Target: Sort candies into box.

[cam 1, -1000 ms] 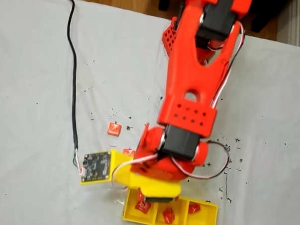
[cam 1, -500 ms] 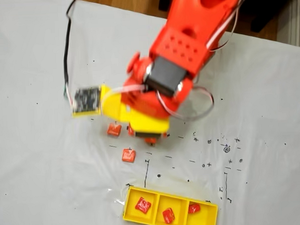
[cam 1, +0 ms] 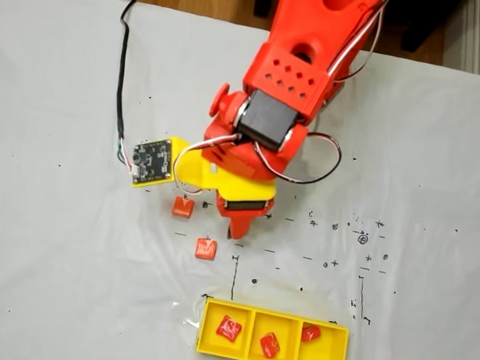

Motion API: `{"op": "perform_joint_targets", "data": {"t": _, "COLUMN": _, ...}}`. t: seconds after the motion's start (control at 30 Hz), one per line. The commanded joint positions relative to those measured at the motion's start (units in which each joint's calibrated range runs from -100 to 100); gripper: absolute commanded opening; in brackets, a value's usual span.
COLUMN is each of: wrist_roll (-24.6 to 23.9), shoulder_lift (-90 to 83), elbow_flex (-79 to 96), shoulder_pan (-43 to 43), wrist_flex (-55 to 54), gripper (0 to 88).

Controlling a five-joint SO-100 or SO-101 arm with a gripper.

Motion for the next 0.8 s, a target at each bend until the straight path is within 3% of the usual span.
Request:
{"op": "perform_joint_targets", "data": {"t": 0.0, "wrist_roll": 0.2, "shoulder_lift": 0.7, "elbow_flex": -0.6, "shoulder_pan": -0.6, "wrist_flex": -0.8, "gripper": 27.1}}
{"op": "perform_joint_targets", "data": {"t": 0.33, "wrist_roll": 0.4, "shoulder_lift": 2.6, "elbow_flex": 4.0, "shoulder_pan": -1.4, "wrist_flex": -4.3, "gripper": 31.7}}
{"op": "perform_joint_targets", "data": {"t": 0.77, "wrist_roll": -1.3, "shoulder_lift": 7.1, "elbow_flex": 5.8, "shoulder_pan": -4.1, "wrist_flex": -10.3, "gripper": 31.0}}
